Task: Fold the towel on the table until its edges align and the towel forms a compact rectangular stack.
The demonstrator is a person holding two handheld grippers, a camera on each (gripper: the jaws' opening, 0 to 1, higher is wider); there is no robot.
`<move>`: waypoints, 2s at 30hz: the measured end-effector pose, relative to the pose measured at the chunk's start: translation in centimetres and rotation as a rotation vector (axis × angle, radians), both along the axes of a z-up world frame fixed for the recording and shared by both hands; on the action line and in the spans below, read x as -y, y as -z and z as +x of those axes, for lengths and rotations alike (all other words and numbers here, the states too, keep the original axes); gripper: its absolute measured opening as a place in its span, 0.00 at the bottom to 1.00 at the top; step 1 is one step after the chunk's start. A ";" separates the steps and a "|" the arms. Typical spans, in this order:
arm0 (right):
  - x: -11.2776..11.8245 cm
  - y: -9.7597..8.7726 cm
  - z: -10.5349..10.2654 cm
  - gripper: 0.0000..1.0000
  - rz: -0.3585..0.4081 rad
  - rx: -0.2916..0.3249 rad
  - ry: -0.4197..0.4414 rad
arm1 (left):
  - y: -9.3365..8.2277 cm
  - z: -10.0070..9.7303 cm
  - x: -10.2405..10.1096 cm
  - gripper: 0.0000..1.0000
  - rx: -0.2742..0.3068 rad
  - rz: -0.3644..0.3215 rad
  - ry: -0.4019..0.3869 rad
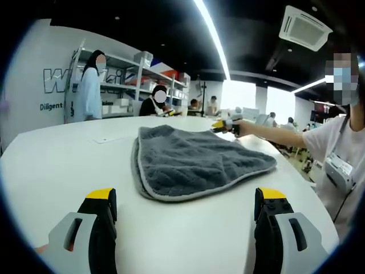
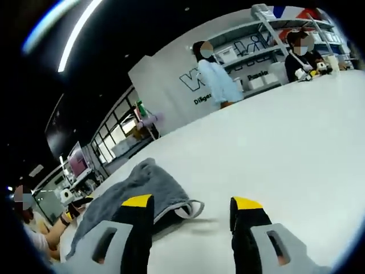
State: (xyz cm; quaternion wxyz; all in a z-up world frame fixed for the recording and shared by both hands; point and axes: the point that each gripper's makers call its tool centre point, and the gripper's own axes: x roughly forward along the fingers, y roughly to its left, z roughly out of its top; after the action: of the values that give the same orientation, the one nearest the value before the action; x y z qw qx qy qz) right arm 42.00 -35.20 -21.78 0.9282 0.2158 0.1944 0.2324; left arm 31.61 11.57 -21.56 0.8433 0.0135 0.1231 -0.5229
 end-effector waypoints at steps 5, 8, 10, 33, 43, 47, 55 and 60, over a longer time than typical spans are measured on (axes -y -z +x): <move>-0.4 0.3 0.2 0.41 -0.003 -0.013 -0.019 | 0.1 0.0 0.0 0.99 -0.001 -0.001 0.001; -0.5 0.5 0.5 0.38 -0.021 -0.016 -0.029 | 0.1 0.0 0.0 0.99 -0.001 -0.001 0.000; -1.1 0.6 0.4 0.38 -0.006 -0.026 -0.042 | 0.1 0.1 0.0 0.99 -0.001 0.000 0.001; -3.1 1.5 -0.2 0.10 -0.072 -0.014 -0.088 | 0.1 0.0 0.0 0.99 -0.003 0.010 0.000; -3.2 1.3 -0.6 0.02 -0.108 0.050 -0.093 | 0.3 -0.1 0.3 0.99 -0.001 0.021 0.000; -3.3 1.0 -0.7 0.01 -0.141 0.096 -0.092 | 0.3 -0.1 0.3 0.99 0.000 0.025 0.001; -3.8 -0.5 -1.5 0.01 -0.109 0.188 -0.100 | 0.5 0.0 0.3 0.99 0.005 0.036 0.001; -4.7 -2.2 -1.7 0.01 -0.031 0.243 -0.119 | 0.5 0.0 0.2 0.99 0.006 0.037 0.001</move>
State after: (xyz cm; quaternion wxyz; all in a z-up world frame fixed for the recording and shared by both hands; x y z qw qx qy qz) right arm 40.26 -30.54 -19.56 0.9327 0.1599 0.0964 0.3084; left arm 31.62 11.32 -22.09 0.8431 0.0309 0.1303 -0.5208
